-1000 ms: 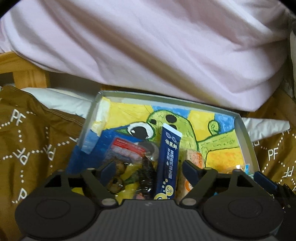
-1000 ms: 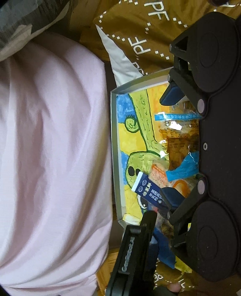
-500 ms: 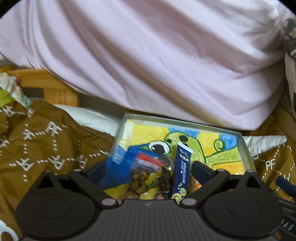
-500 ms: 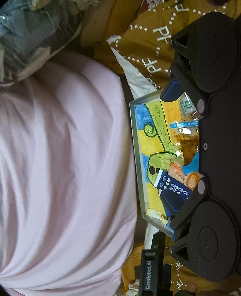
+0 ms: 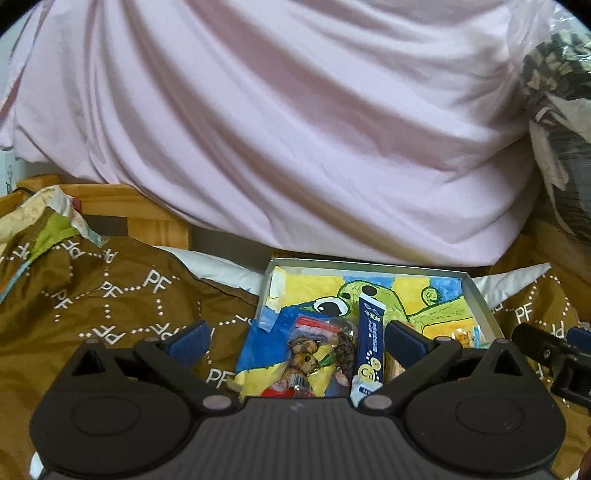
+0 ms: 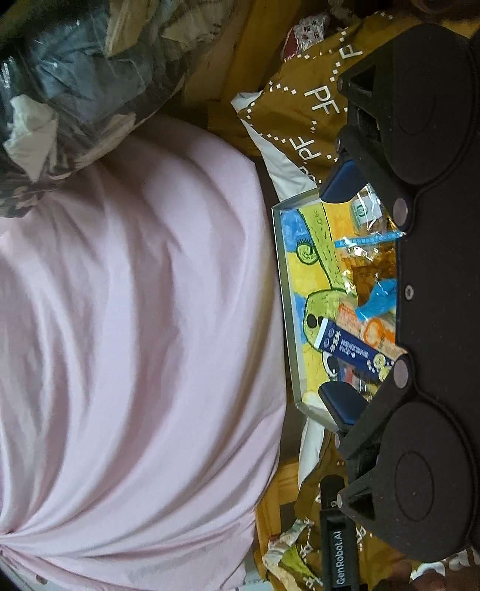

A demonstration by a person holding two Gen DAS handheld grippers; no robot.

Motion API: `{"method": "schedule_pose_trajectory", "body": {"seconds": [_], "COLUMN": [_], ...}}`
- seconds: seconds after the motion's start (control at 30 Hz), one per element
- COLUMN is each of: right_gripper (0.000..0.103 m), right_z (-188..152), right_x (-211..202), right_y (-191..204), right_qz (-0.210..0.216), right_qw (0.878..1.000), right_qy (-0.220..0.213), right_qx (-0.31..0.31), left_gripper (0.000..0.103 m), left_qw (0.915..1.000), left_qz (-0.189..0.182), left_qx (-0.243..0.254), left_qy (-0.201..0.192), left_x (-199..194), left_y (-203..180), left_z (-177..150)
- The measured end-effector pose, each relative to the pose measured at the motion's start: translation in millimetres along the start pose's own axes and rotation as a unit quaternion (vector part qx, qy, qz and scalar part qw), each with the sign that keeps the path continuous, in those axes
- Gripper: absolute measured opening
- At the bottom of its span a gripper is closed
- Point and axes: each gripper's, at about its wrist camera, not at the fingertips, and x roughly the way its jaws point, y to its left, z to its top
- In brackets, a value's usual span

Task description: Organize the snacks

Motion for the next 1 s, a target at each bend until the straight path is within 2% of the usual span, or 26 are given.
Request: {"method": "schedule_pose_trajectory", "body": {"seconds": [0.63,1.0], "right_gripper": [0.102,0.102], "right_z": [-27.8,-45.8], "right_x": [-88.2,-114.8], "right_y": [18.4,28.4], "right_qz": [0.006,-0.001], "right_qw": [1.000,1.000], "right_qy": [-0.010,-0.002], "right_qx": [-0.001,-0.002], "left_gripper": [0.103,0.103], "left_qw": [0.9996,0.9998], "left_qz": [0.004,0.001], "left_qx": [-0.015,-0.010], "left_qy": [-0.026,-0.015], "left_x": [-75.1,-98.5], "left_y": [28.0,40.2], "left_z": [-35.6,-58.7]}}
